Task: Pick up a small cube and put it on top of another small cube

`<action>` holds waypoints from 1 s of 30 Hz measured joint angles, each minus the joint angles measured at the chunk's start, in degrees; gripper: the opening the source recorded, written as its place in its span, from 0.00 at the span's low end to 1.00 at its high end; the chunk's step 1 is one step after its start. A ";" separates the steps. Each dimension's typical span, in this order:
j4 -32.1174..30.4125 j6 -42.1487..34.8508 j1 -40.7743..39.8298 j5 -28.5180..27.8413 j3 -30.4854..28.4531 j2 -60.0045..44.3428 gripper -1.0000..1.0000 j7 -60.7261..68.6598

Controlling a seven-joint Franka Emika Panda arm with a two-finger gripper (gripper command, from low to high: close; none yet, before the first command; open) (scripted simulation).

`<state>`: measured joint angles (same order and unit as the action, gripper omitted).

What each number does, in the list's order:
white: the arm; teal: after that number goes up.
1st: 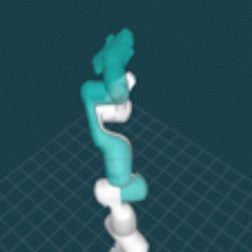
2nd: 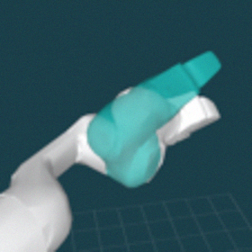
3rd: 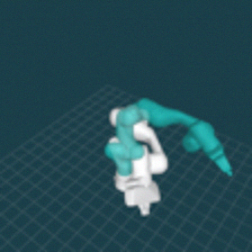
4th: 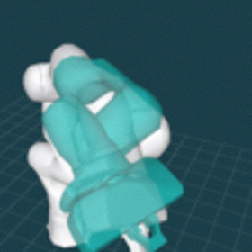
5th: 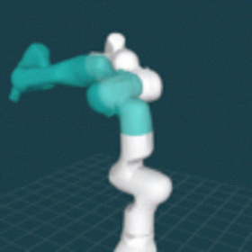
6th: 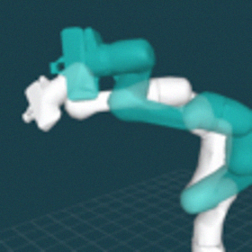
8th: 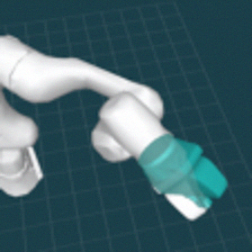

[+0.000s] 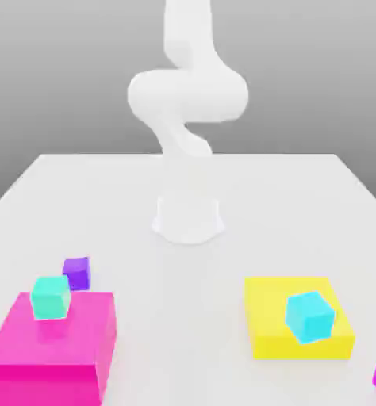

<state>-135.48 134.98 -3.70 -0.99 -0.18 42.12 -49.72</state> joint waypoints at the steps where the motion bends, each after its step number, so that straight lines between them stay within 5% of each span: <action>1: -1.65 1.44 -1.67 -0.43 -0.13 -1.69 0.50 -1.74; 23: -34.61 30.13 -32.40 -4.26 -10.21 -34.95 0.50 -32.44; 30: -34.34 40.52 -35.55 2.42 -7.07 -47.69 0.50 -29.92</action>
<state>-169.82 175.50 -39.25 1.44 -7.25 -5.56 -79.65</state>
